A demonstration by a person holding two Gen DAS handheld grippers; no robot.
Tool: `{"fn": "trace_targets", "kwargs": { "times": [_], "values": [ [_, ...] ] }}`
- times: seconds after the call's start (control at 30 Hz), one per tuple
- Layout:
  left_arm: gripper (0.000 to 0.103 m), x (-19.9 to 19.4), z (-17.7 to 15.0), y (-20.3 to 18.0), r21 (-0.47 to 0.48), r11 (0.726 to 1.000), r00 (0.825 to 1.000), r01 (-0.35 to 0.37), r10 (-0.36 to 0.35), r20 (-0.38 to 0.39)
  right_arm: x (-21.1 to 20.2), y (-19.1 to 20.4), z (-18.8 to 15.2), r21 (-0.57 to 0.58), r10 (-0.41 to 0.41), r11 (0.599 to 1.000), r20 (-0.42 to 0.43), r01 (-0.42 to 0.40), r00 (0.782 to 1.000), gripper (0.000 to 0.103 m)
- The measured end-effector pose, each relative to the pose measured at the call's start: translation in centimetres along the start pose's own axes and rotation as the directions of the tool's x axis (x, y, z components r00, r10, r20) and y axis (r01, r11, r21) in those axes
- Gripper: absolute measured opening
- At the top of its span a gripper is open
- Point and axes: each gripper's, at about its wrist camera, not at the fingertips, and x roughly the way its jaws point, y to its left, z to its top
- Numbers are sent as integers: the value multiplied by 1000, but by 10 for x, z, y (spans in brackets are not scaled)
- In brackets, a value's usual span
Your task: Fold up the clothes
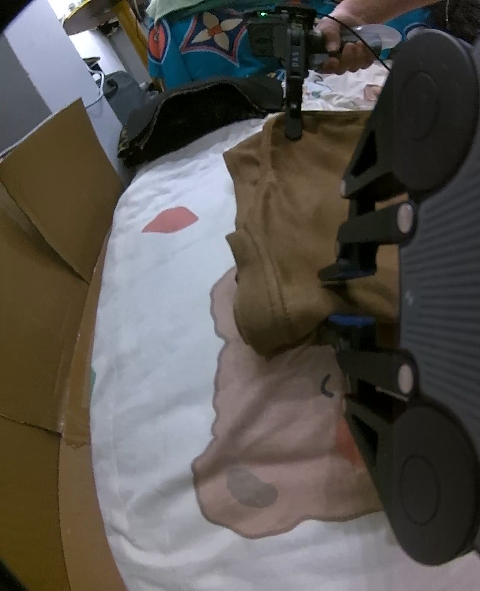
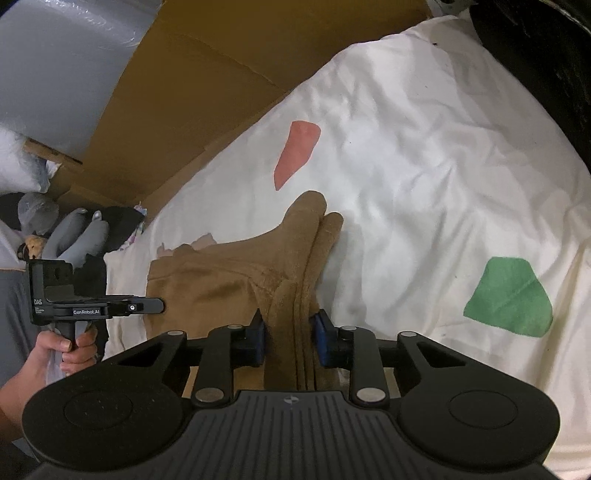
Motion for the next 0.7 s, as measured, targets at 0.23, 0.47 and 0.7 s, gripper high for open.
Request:
{"fn": "trace_targets", "kwargs": {
  "times": [0.23, 0.47, 0.7],
  "values": [
    [37, 9, -2, -1, 4, 999, 999, -40, 41, -16, 11, -15, 4, 19, -29, 999, -18, 29, 999, 45],
    [42, 13, -5, 0, 4, 999, 999, -44, 44, -15, 13, -23, 5, 21, -3, 1000, -32, 4, 999, 46],
    [43, 17, -4, -1, 21, 999, 999, -33, 33, -15, 18, -26, 5, 53, 25, 998, -27, -23, 999, 46]
  ]
}}
